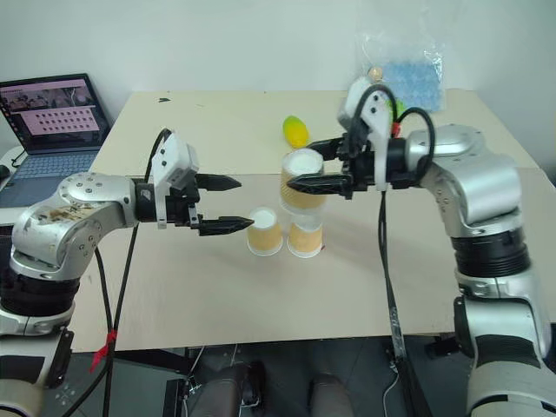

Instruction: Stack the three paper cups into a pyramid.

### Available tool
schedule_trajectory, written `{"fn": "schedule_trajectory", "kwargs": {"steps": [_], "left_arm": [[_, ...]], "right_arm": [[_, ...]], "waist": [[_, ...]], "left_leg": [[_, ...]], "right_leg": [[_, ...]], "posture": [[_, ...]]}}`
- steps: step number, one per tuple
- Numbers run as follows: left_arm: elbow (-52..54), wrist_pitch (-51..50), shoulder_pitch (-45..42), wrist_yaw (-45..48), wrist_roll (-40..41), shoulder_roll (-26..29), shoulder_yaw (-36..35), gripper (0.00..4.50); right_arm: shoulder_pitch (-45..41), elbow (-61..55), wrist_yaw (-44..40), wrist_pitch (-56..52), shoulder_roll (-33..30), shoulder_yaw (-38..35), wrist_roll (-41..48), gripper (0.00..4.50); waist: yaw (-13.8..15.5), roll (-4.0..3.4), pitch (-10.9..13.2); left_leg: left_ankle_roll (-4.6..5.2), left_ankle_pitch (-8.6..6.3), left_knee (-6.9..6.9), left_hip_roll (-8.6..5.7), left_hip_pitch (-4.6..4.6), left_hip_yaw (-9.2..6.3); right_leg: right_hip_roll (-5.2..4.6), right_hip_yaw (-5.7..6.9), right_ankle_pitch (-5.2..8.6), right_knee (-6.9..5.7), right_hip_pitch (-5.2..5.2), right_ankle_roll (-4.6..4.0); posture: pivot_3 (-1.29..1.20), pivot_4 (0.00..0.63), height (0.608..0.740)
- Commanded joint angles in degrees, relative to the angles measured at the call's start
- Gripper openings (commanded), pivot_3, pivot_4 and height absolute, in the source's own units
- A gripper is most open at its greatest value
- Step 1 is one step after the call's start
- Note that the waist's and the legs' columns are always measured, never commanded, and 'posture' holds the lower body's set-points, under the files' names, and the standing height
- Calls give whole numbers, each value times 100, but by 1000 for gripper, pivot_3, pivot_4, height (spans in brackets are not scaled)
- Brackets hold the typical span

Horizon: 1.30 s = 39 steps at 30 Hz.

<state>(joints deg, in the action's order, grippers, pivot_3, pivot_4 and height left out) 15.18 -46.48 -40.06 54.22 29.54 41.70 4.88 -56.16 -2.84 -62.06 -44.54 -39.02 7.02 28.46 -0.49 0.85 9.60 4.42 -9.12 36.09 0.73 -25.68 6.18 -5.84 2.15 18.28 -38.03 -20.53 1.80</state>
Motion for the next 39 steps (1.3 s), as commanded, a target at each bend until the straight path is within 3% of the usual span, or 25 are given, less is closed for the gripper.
{"fn": "schedule_trajectory", "kwargs": {"steps": [1, 15, 34, 35, 39], "left_arm": [[267, 105, 25, -92, 30, -5, -169, 4500], [361, 90, 117, -178, 31, 21, -174, 4500], [403, 1, 85, -166, 94, 99, -226, 4500], [400, 7, 85, -166, 88, 101, -222, 4500], [373, 10, 53, -175, 80, 89, -214, 4500]], "right_arm": [[-197, -67, 42, -59, 131, -133, 120, 2723], [99, 544, 93, 106, 610, -260, 73, 2723], [321, 850, 20, 398, 736, -263, 5, 2723], [326, 853, 30, 428, 743, -264, -5, 3214], [337, 837, 20, 549, 734, -239, -57, 4440]], "waist": [[16, 0, 0], [-11, 0, 0], [-16, 0, 0], [-16, 0, 0], [-16, 0, 0]], "left_leg": [[0, 0, 0, -1, 0, 0], [-11, 7, -2, -2, 0, 9], [-14, 6, -4, -2, 0, 10], [-14, 6, -4, -2, 0, 10], [-15, 5, -4, -2, 0, 10]], "right_leg": [[-1, 0, 0, 1, 0, 0], [4, -2, 0, -2, -5, 1], [5, -3, 0, -1, -7, 1], [5, -4, -1, -1, -7, 1], [5, -4, -1, -2, -8, 1]], "posture": [[0, 150, 740], [0, 150, 740], [0, 150, 740], [0, 150, 740], [0, 150, 740]]}}
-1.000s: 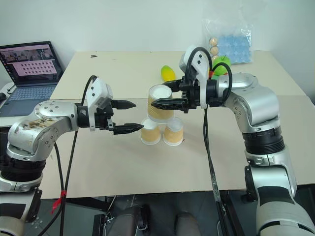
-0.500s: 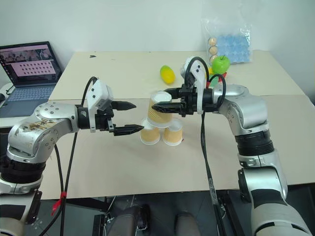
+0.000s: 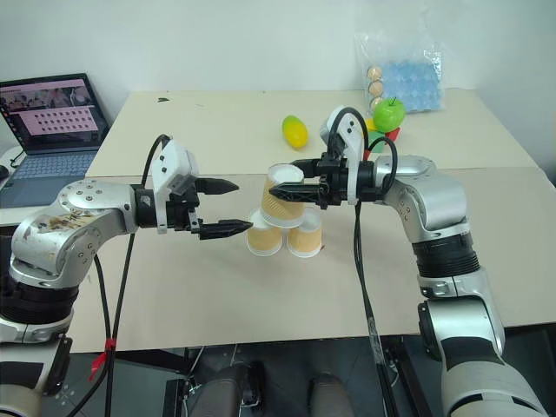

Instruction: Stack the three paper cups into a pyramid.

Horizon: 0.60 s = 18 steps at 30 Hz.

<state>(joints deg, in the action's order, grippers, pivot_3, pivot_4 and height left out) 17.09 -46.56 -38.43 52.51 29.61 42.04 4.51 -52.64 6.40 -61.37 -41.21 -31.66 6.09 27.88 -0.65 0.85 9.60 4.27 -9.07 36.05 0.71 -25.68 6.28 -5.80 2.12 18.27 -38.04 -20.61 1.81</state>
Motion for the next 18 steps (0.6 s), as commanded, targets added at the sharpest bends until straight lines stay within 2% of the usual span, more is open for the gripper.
{"fn": "schedule_trajectory", "kwargs": {"steps": [1, 18], "left_arm": [[182, 18, -112, -7, 72, 51, -174, 4500], [60, 88, -168, -18, 2, -17, -90, 4500]], "right_arm": [[-10, -95, -52, 227, -6, -147, -5, 4440], [-157, -107, -117, 191, -213, -397, 71, 4440]], "waist": [[0, 0, 0], [3, 0, 0]], "left_leg": [[0, 0, 0, 0, 0, 0], [-3, -1, -1, 0, 0, 0]], "right_leg": [[0, 0, 0, 0, 0, 0], [-2, 0, 0, 1, 0, 0]], "posture": [[0, 150, 740], [0, 150, 740]]}}
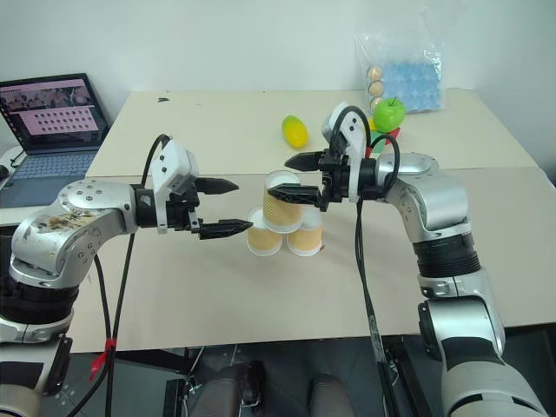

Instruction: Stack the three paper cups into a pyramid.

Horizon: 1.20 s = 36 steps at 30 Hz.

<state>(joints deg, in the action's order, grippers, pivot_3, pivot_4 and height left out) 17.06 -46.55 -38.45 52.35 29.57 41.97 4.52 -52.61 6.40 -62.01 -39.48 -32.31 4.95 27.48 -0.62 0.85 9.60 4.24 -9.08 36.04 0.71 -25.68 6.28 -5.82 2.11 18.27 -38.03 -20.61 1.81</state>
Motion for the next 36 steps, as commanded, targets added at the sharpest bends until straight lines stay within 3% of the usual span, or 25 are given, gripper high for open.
{"fn": "schedule_trajectory", "kwargs": {"steps": [1, 12, 16, 20, 23, 26, 32, 36], "left_arm": [[41, 104, -173, 5, -7, -17, -80, 4500], [-59, 154, -253, 108, -41, -76, 2, 4500], [-66, 147, -247, 162, -23, -30, -28, 4500], [-87, 111, -229, 214, 14, 67, -133, 4500], [-120, 45, -128, 82, 34, 87, -283, 4500], [-107, 45, 191, -120, 7, 79, -472, 4500], [-367, 500, 1258, -565, -204, -65, -939, 4500], [-481, 816, 1874, -802, -360, -219, -1029, 4500]], "right_arm": [[-165, -119, -39, 39, -168, -283, 84, 4440], [-129, -631, 55, -331, -396, -555, 358, 4440], [-26, -773, -185, -455, -907, -878, 573, 4440], [388, -720, -695, -422, -1852, -1290, 657, 4440], [1234, -476, -729, -42, -2507, -1608, 295, 4440], [2266, -321, -425, 351, -2736, -2188, 3, 4440], [4108, -582, 244, 849, -2400, -3354, -201, 4440], [4642, -1096, 582, 698, -1954, -3771, 109, 4440]], "waist": [[0, 0, 0], [-4, 0, 0], [25, 1, 1], [95, 2, 2], [109, 5, 3], [118, 4, 3], [100, 3, 3], [73, 3, 2]], "left_leg": [[0, 0, 0, 0, 0, 0], [-2, -2, -2, 0, 0, 1], [2, -5, -2, -1, -4, 1], [7, -9, -2, -3, -12, 1], [16, -10, -4, -5, -15, 3], [23, -12, -1, -4, -14, 2], [13, 0, -4, -2, -9, 3], [8, -30, -10, 0, 22, 3]], "right_leg": [[-1, 0, 0, 0, 0, 0], [-2, -2, 0, 1, -2, 0], [-7, 1, 0, 2, -3, 0], [-13, 3, 0, 9, -8, 0], [-17, 1, 0, 14, -10, 1], [-17, 2, 0, 18, -2, 1], [-15, -1, 0, 14, 0, 1], [-15, -3, 1, 15, 29, 2]], "posture": [[0, 150, 740], [0, 150, 740], [0, 150, 740], [0, 150, 740], [0, 150, 740], [0, 150, 740], [0, 150, 740], [0, 150, 740]]}}
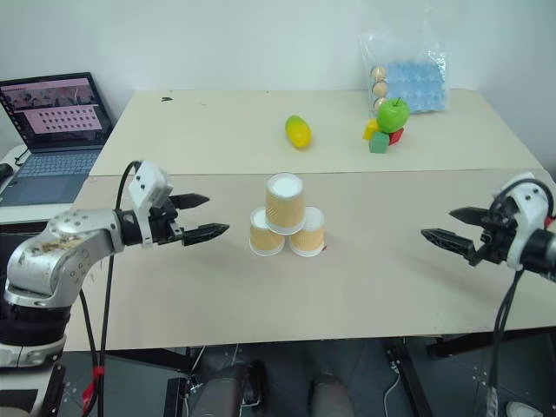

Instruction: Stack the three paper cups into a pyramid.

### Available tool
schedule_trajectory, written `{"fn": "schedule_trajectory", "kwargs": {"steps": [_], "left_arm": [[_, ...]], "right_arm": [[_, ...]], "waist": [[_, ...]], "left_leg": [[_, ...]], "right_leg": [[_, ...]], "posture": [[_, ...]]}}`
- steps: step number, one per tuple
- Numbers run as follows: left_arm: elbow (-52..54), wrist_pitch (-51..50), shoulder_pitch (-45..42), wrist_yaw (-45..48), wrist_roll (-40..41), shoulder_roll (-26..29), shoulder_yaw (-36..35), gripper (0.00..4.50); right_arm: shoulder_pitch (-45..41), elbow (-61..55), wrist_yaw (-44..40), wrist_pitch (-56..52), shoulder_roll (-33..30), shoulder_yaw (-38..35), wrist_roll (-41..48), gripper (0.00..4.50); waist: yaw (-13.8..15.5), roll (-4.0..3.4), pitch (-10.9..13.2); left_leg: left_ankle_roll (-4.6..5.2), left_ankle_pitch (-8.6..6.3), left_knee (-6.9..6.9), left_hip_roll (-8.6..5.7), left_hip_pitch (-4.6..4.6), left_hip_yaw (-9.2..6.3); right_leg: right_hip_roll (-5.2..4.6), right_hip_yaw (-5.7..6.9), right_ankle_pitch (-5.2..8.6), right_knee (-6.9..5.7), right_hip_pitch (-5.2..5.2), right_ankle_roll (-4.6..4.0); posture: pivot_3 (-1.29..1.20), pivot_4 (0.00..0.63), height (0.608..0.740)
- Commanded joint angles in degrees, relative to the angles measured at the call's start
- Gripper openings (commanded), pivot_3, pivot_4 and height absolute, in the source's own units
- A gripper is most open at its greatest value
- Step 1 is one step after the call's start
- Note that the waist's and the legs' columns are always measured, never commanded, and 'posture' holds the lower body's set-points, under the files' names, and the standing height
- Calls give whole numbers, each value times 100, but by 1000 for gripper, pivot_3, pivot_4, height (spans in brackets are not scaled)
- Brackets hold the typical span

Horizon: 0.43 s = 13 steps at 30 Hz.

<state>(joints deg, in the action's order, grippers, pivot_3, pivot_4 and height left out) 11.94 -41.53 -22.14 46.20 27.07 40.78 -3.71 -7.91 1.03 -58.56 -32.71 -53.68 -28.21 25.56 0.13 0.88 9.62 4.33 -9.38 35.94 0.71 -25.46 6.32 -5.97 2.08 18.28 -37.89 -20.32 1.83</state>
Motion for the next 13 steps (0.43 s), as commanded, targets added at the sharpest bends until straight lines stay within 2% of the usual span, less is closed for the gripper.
{"fn": "schedule_trajectory", "kwargs": {"steps": [1, 7, 13], "left_arm": [[85, 318, 335, -221, -79, -145, -222, 4500], [644, 267, 656, -356, 24, -262, -164, 4500], [841, 166, 601, -345, 79, -249, -99, 4500]], "right_arm": [[243, -667, 320, -27, 278, -509, 365, 4440], [730, -1437, 506, -206, 588, -410, 679, 4440], [781, -1736, 741, -254, 693, -176, 792, 4440]], "waist": [[-2, 0, 0], [39, 0, 0], [50, 0, 0]], "left_leg": [[-14, -12, -1, 0, 2, 0], [-14, -19, 0, -1, 1, -3], [-14, -20, -3, -2, -1, -2]], "right_leg": [[-2, -1, -1, 0, 0, 1], [-36, -1, -7, 1, -2, 6], [-38, 1, -7, 18, 1, 6]], "posture": [[0, 150, 740], [0, 150, 740], [0, 150, 740]]}}
